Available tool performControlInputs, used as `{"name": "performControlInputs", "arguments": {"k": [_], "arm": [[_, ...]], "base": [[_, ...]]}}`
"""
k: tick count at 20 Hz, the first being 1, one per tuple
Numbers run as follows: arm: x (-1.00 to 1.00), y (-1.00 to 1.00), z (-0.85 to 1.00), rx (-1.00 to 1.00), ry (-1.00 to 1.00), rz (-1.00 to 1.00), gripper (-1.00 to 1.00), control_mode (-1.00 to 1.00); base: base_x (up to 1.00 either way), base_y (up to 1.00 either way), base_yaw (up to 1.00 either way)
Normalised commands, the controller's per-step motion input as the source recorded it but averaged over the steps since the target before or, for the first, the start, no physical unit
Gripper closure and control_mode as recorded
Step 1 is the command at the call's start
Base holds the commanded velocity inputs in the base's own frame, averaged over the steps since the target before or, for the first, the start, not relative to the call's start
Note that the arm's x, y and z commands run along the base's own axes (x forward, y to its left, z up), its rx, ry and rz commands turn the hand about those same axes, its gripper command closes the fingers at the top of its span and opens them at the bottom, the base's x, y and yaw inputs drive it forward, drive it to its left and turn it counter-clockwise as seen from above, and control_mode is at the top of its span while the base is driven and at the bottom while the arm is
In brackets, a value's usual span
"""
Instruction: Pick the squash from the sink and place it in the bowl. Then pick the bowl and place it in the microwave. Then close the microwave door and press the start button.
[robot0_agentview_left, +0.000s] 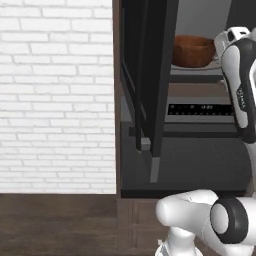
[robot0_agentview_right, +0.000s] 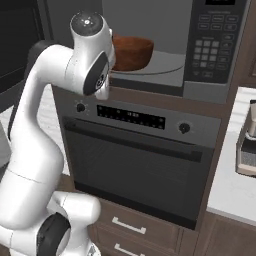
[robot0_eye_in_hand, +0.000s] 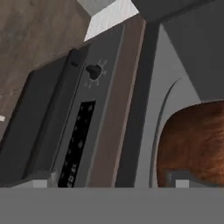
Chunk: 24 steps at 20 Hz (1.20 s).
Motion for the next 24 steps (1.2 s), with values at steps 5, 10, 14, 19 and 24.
{"name": "performControlInputs", "arguments": {"k": [5, 10, 14, 19, 24], "arm": [[-1.0, 0.99, -0.79, -0.29, 0.0, 0.35, -1.0, -1.0], [-1.0, 0.52, -0.76, -0.26, 0.02, 0.21, -1.0, -1.0], [-0.94, 0.34, -0.88, -0.18, 0.03, 0.02, -1.0, -1.0], [-0.98, 0.17, -0.12, -0.04, -0.07, -0.01, -1.0, -1.0], [-1.0, 0.66, -0.14, -0.09, 0.01, -0.13, -1.0, -1.0]], "base": [[0.0, 0.0, 0.0], [0.0, 0.0, 0.0], [0.0, 0.0, 0.0], [0.0, 0.0, 0.0], [0.0, 0.0, 0.0]]}}
